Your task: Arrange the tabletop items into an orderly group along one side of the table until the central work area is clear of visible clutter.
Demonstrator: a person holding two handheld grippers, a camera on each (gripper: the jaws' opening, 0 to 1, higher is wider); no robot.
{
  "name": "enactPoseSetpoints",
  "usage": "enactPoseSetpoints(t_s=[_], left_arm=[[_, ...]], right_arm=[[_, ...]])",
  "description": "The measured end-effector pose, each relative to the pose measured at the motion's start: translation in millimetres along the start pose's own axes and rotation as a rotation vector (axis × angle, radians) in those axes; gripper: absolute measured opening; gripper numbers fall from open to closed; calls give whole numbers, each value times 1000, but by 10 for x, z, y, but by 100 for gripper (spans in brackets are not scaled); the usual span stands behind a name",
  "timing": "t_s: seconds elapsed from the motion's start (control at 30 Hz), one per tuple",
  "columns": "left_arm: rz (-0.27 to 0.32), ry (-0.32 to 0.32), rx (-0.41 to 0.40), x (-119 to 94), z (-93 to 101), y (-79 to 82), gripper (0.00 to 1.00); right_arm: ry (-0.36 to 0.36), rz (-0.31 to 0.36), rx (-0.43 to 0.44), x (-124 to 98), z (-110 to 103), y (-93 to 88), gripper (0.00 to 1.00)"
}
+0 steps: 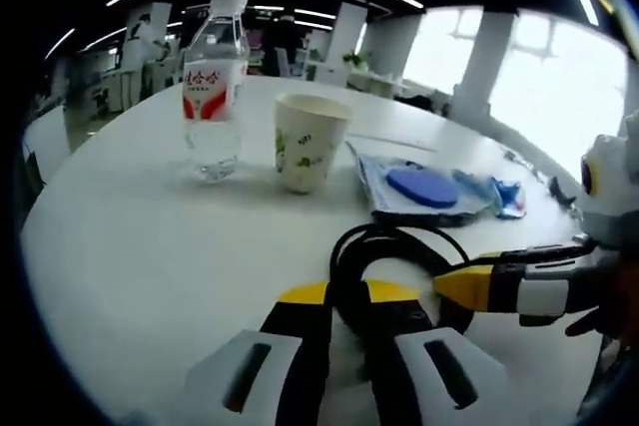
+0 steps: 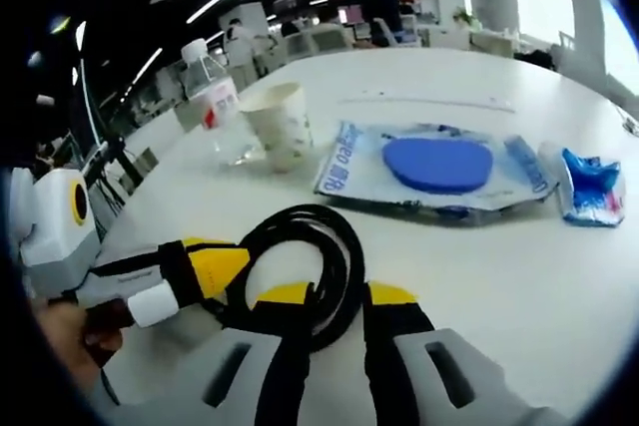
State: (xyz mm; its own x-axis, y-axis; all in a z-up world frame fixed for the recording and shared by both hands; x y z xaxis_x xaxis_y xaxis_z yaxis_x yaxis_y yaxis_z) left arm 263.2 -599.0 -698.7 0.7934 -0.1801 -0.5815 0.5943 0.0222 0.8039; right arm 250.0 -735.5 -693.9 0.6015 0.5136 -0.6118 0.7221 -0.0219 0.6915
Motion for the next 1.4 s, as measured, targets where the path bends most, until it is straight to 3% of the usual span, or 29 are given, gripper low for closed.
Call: enactPoseSetpoints(t_s=[0.03,0.1,0.13,0.2,0.53,1.13,1.4], left_arm=[[17,-36,15,-10,52,9,5],[34,-16,29,-28,62,32,2],[-8,-12,34,-30,86,-8,2],[14,-12,29,-33,87,2,2],[3,-34,-1,-93,107,11,1],[82,-79,-9,-417,234,226,1],[109,-124,29,-553,434,281,1]], right_arm=[[6,-2,10,0,-9,-8,12],[1,-1,24,-11,-3,-20,8],[-2,4,24,-19,-4,-18,6],[-1,-1,23,-28,-8,-11,6],[14,-8,71,-95,2,-30,4],[71,87,86,-530,-114,188,2],[66,100,90,-765,-59,190,2]])
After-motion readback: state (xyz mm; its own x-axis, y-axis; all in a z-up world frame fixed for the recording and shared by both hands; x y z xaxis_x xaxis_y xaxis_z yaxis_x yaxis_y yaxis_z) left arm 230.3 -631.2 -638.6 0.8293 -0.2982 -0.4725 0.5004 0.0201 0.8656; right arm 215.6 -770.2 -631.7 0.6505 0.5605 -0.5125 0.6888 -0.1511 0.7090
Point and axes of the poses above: the point that each gripper's makers call its tool centre point, and the gripper's own axes: x roughly forward along the fingers, z roughly to its right, y roughly out of its top, the point moved 7 cm from there along -x, roughly backward along the fingers, and after that the axes turned 14 degrees about y, right-handed, at the moved point
